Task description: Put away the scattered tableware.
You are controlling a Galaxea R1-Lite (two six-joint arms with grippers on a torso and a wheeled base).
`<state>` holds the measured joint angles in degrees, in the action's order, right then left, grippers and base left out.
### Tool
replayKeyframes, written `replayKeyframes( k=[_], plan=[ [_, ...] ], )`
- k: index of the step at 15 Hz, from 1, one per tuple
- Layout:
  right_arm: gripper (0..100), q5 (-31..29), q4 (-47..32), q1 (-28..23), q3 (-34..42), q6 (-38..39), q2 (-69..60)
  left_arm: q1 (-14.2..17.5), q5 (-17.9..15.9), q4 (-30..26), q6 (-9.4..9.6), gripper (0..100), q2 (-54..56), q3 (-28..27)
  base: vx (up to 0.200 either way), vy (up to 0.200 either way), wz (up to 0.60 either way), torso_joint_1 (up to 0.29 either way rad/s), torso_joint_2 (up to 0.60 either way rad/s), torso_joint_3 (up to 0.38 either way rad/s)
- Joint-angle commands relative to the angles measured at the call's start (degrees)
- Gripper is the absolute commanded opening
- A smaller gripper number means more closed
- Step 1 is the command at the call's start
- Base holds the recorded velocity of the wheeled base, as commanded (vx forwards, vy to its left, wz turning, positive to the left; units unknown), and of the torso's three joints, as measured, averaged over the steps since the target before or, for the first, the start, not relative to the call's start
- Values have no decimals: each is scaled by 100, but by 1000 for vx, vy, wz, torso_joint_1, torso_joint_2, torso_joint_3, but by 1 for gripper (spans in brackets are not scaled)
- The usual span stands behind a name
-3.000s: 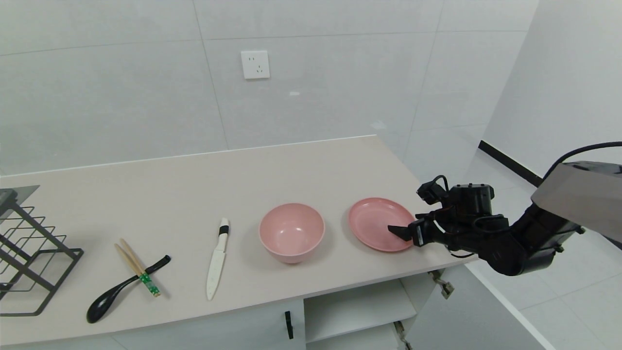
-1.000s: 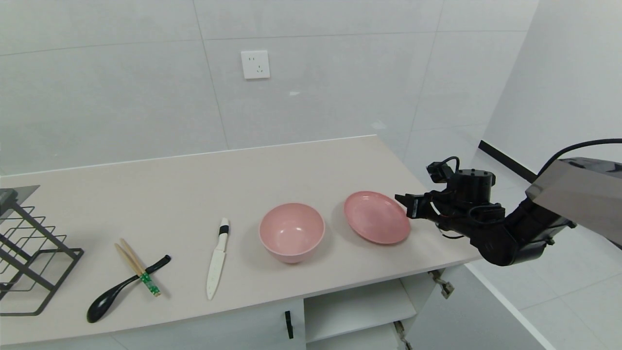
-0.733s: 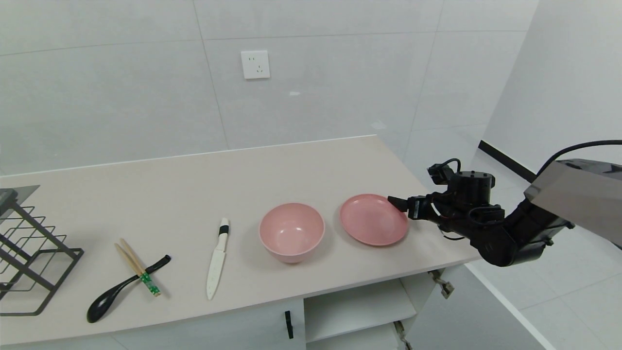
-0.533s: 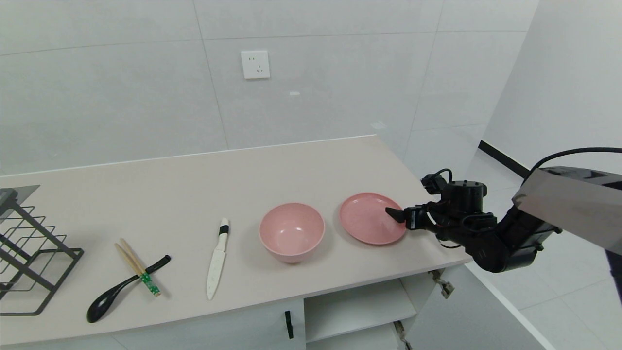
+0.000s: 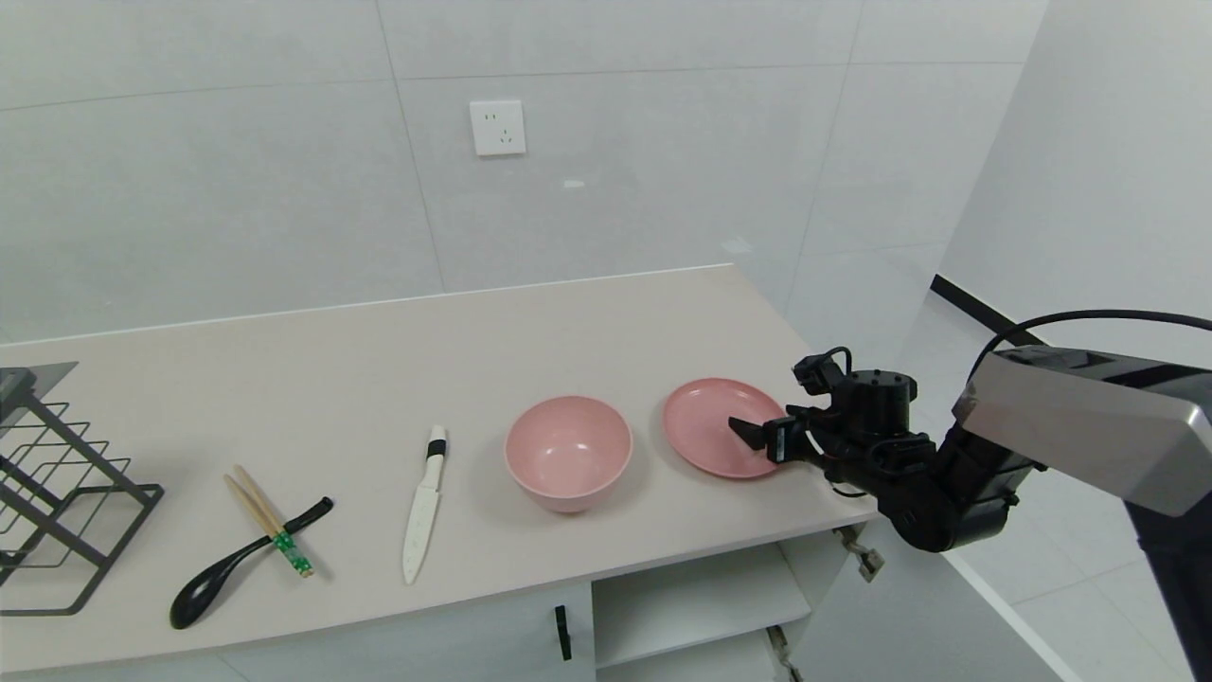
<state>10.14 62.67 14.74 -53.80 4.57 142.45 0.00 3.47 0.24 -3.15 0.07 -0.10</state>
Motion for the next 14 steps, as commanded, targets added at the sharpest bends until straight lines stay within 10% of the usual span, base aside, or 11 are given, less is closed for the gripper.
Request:
replayKeyframes(
  k=[1, 2, 3, 14],
  plan=[
    [100, 14, -53, 47, 36, 9, 64, 0, 4, 2, -2, 100, -7, 1, 0, 0, 0, 0, 0, 0],
    [100, 14, -36, 143, 71, 9, 46, 0, 4, 2, -2, 100, -7, 1, 0, 0, 0, 0, 0, 0],
    [0, 14, 17, 187, 89, 9, 29, 0, 4, 2, -2, 100, -7, 1, 0, 0, 0, 0, 0, 0],
    [0, -206, 131, 108, 212, 70, -173, 9, 4, 2, -2, 100, -7, 1, 0, 0, 0, 0, 0, 0]
  ],
)
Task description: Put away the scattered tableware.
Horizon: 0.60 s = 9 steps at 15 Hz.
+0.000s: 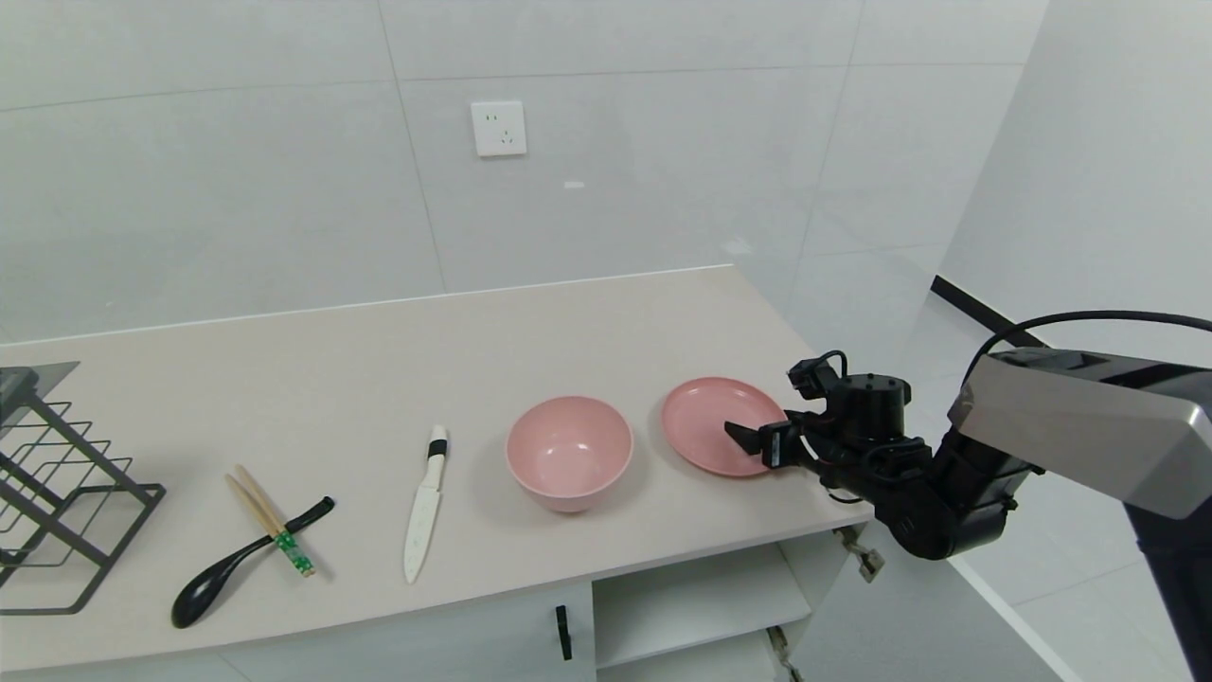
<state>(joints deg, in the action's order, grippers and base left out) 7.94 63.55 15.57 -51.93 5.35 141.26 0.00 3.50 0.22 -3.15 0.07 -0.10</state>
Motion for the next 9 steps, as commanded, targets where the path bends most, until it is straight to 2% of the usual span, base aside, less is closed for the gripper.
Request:
replayKeyframes(
  k=[1, 9],
  plan=[
    [0, 15, 52, 60, 34, -17, -38, 0, 2, 4, -2, 100, -7, 1, 0, 0, 0, 0, 0, 0],
    [0, -20, 316, 183, 139, -34, -73, 0, 2, 4, -2, 100, -7, 1, 0, 0, 0, 0, 0, 0]
  ],
)
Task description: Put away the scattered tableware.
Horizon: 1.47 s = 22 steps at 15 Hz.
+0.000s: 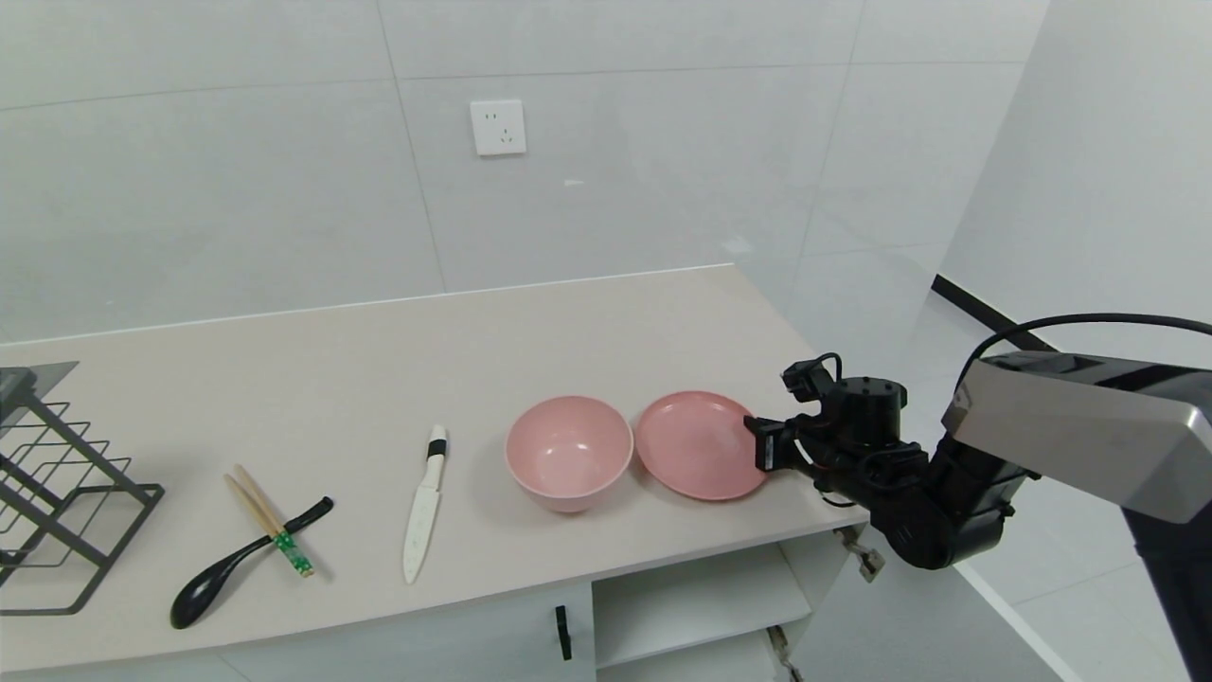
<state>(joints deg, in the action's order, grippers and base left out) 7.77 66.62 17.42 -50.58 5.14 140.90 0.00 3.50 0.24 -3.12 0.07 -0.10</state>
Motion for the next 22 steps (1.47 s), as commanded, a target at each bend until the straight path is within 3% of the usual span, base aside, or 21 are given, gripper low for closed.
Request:
replayKeyframes(
  k=[1, 11, 16, 22],
  plan=[
    [0, -3, 9, -2, 13, -13, -63, 0, 2, 2, -4, 100, -7, 1, 0, 0, 0, 0, 0, 0],
    [0, 14, 185, -90, -31, 66, -616, 0, 2, 2, -13, 100, -7, 1, 0, 0, 0, 0, 0, 0],
    [0, -3, 202, -151, -5, 593, -968, 9, 2, 2, -13, 100, -7, 1, 0, 0, 0, 0, 0, 0],
    [0, -153, 1687, -301, 804, 1507, -1144, 0, -7, -7, -13, 100, -7, 1, 0, 0, 0, 0, 0, 0]
  ],
)
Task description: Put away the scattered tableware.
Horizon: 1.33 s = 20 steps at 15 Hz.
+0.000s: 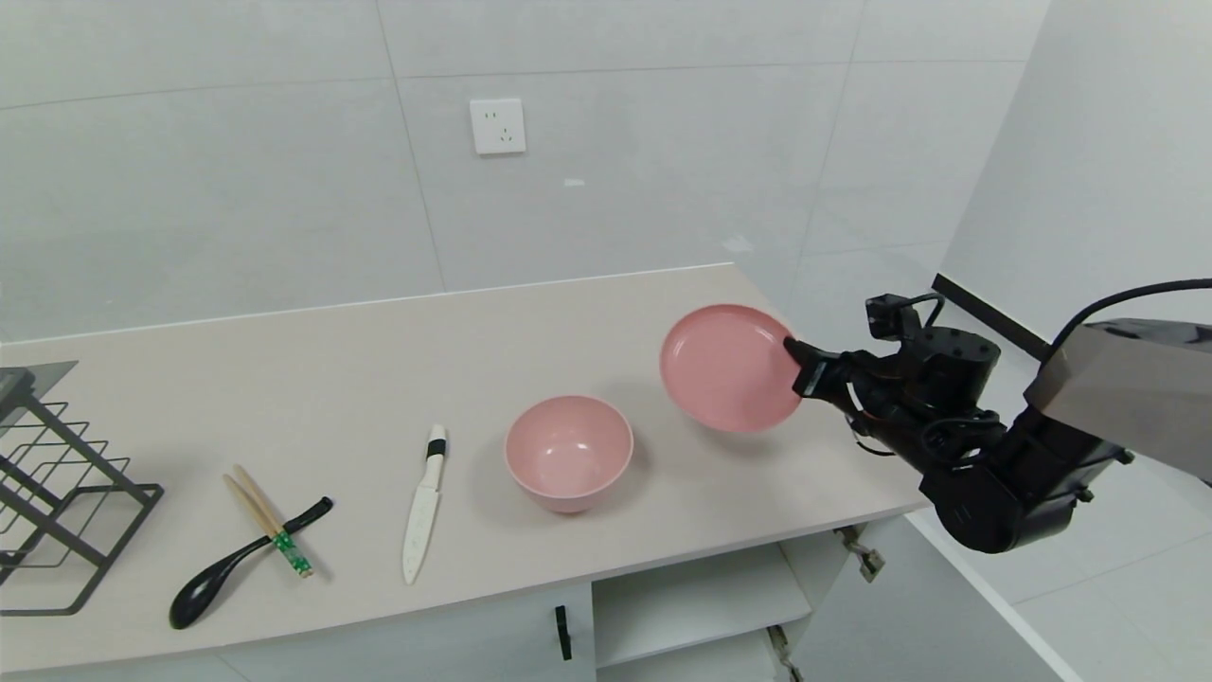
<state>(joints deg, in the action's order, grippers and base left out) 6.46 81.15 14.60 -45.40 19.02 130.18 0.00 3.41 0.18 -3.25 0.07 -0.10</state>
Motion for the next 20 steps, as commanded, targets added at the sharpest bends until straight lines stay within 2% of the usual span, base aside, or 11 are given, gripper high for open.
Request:
replayKeyframes(
  k=[1, 2, 5, 7, 13, 14, 15, 16, 18, 19, 20],
  plan=[
    [0, -22, 234, -19, 286, 120, -72, 0, 1, -1, 0, 100, -7, 1, 0, 0, 0, 0, 0, 0],
    [0, -40, 858, -89, 593, 234, -63, 9, 10, -1, 44, 100, -7, 1, 0, 0, 0, 0, 0, 0],
    [0, -180, 885, -248, 989, 172, -318, 9, -51, -18, 229, 100, -7, 1, 0, 0, 0, 0, 0, 0],
    [0, -180, 885, -221, 813, 199, -599, 9, -86, -18, 369, 100, -7, 1, 0, 0, 0, 0, 0, 0],
    [0, -171, 885, -265, 1094, 208, -1162, 0, -139, -18, 440, 100, -7, 1, 0, 0, 0, 0, 0, 0],
    [0, -171, 885, -335, 1200, 208, -1320, 9, -271, 78, 501, 100, -7, 1, 0, 0, 0, 0, 0, 0],
    [0, -163, 885, -362, 1279, 216, -1408, 9, -271, 430, 519, 100, -7, -8, 0, 0, 0, 0, 0, 0],
    [0, -145, 885, -441, 1437, 225, -1584, 9, -306, 1924, 642, 100, -7, -131, 0, 0, 0, 0, 0, 0],
    [0, -136, 885, -520, 1446, 234, -1619, 0, -438, 1986, 747, 100, -7, -307, 0, 0, 0, 0, 0, 0],
    [0, -136, 885, -511, 1455, 234, -1628, -18, -754, 1845, 440, 100, -86, -447, 0, 0, 0, 0, 0, 0],
    [0, -136, 885, -511, 1472, 225, -1628, -44, -834, 1731, 220, 100, -183, -579, 0, 0, 0, 0, 0, 0]
  ],
)
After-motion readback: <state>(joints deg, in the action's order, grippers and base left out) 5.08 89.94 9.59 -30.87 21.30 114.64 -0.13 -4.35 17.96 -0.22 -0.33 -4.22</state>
